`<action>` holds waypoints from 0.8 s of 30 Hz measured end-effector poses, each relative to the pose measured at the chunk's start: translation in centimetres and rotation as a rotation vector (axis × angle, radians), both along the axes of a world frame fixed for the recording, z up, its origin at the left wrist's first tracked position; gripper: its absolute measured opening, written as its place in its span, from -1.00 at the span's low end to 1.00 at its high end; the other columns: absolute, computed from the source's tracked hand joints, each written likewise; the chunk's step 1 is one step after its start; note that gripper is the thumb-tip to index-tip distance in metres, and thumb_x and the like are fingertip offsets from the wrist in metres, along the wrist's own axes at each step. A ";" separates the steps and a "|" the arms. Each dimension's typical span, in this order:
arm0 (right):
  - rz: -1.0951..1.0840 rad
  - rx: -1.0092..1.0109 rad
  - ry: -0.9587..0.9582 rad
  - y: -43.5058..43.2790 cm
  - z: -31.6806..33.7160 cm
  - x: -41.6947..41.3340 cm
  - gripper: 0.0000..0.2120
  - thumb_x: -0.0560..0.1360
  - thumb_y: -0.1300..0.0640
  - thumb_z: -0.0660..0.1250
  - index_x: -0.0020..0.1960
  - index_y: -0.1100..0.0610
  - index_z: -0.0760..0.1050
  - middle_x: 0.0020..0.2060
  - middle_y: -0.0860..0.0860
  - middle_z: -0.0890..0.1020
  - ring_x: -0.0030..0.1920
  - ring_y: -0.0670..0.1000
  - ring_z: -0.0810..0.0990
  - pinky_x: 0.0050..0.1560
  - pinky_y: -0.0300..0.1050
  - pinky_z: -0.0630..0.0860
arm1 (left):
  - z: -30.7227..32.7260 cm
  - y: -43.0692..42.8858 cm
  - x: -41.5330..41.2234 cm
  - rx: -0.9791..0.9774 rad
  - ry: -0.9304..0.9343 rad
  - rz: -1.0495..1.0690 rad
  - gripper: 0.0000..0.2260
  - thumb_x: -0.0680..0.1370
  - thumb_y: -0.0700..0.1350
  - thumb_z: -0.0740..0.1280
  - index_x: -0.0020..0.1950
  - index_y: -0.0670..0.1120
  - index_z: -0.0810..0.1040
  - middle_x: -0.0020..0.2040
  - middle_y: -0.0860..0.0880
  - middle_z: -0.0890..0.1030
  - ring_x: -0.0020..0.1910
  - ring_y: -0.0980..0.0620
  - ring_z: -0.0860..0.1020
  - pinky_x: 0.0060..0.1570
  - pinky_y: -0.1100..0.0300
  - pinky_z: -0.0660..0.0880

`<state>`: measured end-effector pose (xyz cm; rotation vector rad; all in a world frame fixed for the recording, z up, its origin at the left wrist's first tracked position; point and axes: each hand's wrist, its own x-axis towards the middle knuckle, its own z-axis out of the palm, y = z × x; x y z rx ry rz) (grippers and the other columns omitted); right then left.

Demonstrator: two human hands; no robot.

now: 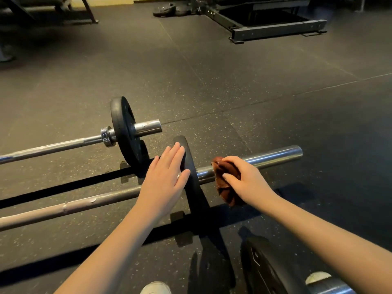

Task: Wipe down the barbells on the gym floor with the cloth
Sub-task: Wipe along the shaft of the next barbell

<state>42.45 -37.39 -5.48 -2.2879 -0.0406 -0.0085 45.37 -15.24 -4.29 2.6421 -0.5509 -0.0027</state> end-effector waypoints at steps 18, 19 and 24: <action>-0.139 0.103 -0.049 8.5 10.4 -8.7 -0.72 0.58 0.17 0.30 0.22 -0.10 0.41 0.09 -0.14 0.53 0.14 -0.14 0.48 0.15 -0.27 0.40 | 3.7 10.0 -4.9 0.155 0.133 -0.021 -0.51 0.65 0.07 0.10 0.56 -0.02 0.12 0.54 0.04 0.19 0.52 0.08 0.12 0.51 0.04 0.02; -0.118 0.077 -0.046 9.2 10.8 -8.7 -0.72 0.57 0.16 0.30 0.23 -0.11 0.42 0.10 -0.14 0.54 0.13 -0.15 0.49 0.10 -0.32 0.39 | 4.0 10.6 -5.2 0.151 0.128 -0.021 -0.51 0.65 0.06 0.11 0.56 -0.02 0.14 0.53 0.05 0.21 0.51 0.09 0.14 0.51 0.04 0.03; -0.051 -0.015 -0.036 12.5 11.6 -8.3 -0.69 0.57 0.14 0.30 0.30 -0.02 0.44 0.15 -0.10 0.56 0.16 -0.12 0.51 0.19 -0.21 0.44 | 4.6 13.4 -6.9 0.162 0.108 -0.029 -0.53 0.65 0.05 0.12 0.55 -0.01 0.16 0.51 0.06 0.23 0.50 0.10 0.15 0.51 0.07 -0.03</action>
